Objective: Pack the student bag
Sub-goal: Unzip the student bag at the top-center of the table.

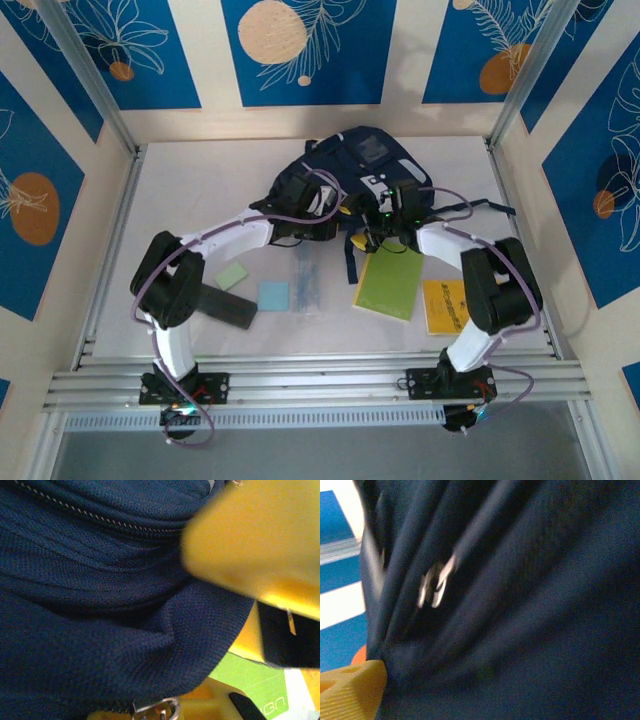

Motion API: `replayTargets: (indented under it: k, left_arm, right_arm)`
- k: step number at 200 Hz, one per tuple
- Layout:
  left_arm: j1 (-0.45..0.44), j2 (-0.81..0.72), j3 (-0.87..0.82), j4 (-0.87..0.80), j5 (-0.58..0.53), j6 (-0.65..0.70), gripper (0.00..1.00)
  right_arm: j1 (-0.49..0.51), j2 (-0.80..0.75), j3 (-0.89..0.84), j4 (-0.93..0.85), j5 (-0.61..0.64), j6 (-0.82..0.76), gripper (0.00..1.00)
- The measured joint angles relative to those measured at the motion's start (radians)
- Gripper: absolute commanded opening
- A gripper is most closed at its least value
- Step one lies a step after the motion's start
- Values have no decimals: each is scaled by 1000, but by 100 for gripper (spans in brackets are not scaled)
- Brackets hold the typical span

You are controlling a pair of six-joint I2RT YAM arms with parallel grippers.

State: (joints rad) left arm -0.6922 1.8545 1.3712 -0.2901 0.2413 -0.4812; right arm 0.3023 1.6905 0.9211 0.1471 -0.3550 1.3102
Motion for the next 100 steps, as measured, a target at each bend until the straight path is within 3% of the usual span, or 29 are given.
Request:
replayTargets:
  k: [5, 17, 19, 35, 65, 100]
  left_arm:
    - [-1, 0, -2, -13, -3, 0, 0]
    - [-2, 0, -8, -41, -17, 1, 0]
    - [-2, 0, -10, -46, -20, 1, 0]
    - [-1, 0, -13, -87, -39, 10, 0]
    - [13, 5, 4, -165, -79, 73, 0]
    - [72, 53, 97, -302, -93, 178, 0]
  right_arm:
    - [3, 25, 0, 27, 1, 2, 80]
    - [14, 70, 1, 83, 3, 19, 47]
    - [17, 76, 2, 92, 3, 18, 37]
    - [33, 106, 4, 141, 3, 20, 0]
    - [37, 111, 15, 125, -13, -28, 0]
    - [28, 104, 71, -26, -3, -210, 0]
